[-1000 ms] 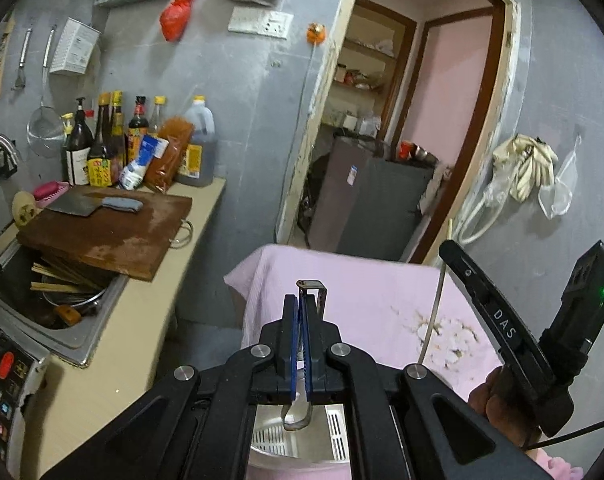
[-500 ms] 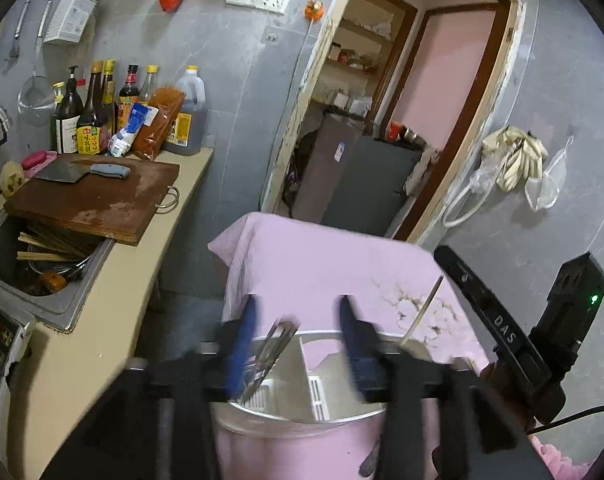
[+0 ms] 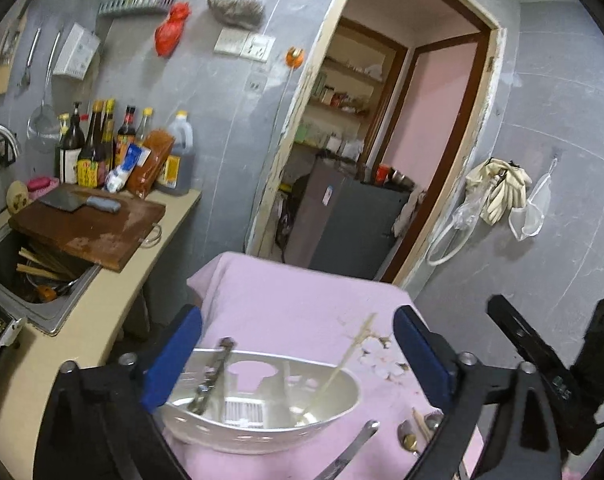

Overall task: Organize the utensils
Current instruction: 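Move both tools back to the cutlery pile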

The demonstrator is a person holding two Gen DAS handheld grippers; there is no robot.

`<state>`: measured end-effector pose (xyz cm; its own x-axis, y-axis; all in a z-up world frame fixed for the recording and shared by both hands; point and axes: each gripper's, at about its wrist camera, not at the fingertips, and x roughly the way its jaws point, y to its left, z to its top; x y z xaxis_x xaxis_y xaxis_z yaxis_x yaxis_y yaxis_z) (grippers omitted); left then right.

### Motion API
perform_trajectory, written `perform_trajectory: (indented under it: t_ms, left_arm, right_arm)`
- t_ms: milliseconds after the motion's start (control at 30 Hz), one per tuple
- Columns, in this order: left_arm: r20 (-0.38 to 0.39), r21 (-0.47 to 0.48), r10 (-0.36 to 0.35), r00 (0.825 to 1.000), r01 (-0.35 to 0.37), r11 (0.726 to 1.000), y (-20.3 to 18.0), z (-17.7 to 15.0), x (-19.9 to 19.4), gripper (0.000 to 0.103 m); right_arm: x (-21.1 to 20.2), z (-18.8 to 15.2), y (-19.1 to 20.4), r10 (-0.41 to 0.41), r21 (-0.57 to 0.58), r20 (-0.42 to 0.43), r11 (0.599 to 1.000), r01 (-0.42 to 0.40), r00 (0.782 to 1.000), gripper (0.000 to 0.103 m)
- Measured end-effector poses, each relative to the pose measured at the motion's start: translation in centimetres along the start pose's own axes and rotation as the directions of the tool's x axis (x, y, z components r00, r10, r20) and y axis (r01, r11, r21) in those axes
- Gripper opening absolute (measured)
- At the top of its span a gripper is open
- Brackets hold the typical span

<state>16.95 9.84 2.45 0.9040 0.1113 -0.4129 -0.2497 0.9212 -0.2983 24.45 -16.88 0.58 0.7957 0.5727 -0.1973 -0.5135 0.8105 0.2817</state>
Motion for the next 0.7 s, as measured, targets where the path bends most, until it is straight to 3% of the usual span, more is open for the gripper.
perform_trajectory:
  t_ms: [167, 333, 533, 700]
  left_arm:
    - [0.060, 0.083, 0.013, 0.998, -0.018, 0.996, -4.2, -1.8, -0.8, 0.101]
    - [0.076, 0.160, 0.011, 0.997, -0.023, 0.987, -8.0, -4.1, -0.8, 0.101]
    - [0.028, 0.183, -0.002, 1.000, -0.003, 0.983, -10.8, -6.9, 0.5, 0.101]
    - [-0.034, 0.217, 0.002, 0.999, 0.005, 0.976, -12.6, -9.6, 2.8, 0.101]
  right_arm:
    - [-4.0, 0.5, -2.2, -0.073, -0.065, 0.016, 0.995, 0.074, 0.997, 0.088]
    - [-7.1, 0.3, -4.2, -0.152, -0.122, 0.016, 0.981, 0.153, 0.988, 0.090]
    - [-9.3, -0.6, -7.9, -0.224, -0.125, -0.005, 0.967, 0.222, 0.975, 0.090]
    - [-8.8, -2.4, -11.3, -0.256, -0.095, -0.059, 0.964, 0.250, 0.965, 0.090]
